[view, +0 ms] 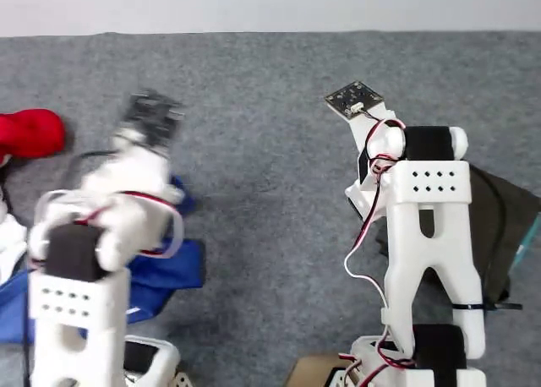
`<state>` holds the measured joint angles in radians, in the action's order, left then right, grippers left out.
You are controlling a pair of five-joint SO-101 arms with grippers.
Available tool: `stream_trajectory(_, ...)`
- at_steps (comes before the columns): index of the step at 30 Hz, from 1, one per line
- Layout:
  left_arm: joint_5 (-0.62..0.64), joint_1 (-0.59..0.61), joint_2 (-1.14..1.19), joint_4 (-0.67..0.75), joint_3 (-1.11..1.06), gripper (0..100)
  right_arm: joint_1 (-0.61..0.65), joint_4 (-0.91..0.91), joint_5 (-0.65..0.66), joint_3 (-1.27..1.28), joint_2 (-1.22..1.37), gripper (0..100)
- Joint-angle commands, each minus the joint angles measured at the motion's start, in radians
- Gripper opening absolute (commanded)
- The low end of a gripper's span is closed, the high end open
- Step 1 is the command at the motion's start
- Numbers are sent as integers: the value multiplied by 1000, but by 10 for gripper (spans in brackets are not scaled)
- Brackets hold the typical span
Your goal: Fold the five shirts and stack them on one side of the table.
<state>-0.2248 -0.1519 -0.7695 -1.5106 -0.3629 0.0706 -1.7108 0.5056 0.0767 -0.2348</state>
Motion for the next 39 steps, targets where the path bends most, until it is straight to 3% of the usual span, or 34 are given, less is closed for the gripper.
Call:
stream_trajectory(1,14,-201,-8,66,38,6,-15,-10,8,-11,-51,16)
stream_trajectory(4,12,-249,-6,89,35,12,-15,-13,8,-11,-51,16)
stream_trajectory(10,20,-218,-15,74,42,137,-15,-35,11,-11,-44,16)
stream_trajectory(19,31,-120,-15,6,140,145,-15,-31,11,-11,-44,16)
stream_trajectory(23,-38,74,-14,-86,154,145,-15,-38,11,-11,-44,16)
stream_trajectory(28,-226,427,-6,-157,131,145,-15,-38,9,-11,-44,16)
stream_trajectory(34,-512,815,-6,-28,-33,145,-15,-35,9,-8,-42,16)
stream_trajectory(39,-697,1008,-5,163,-222,145,-15,-31,9,-6,-42,16)
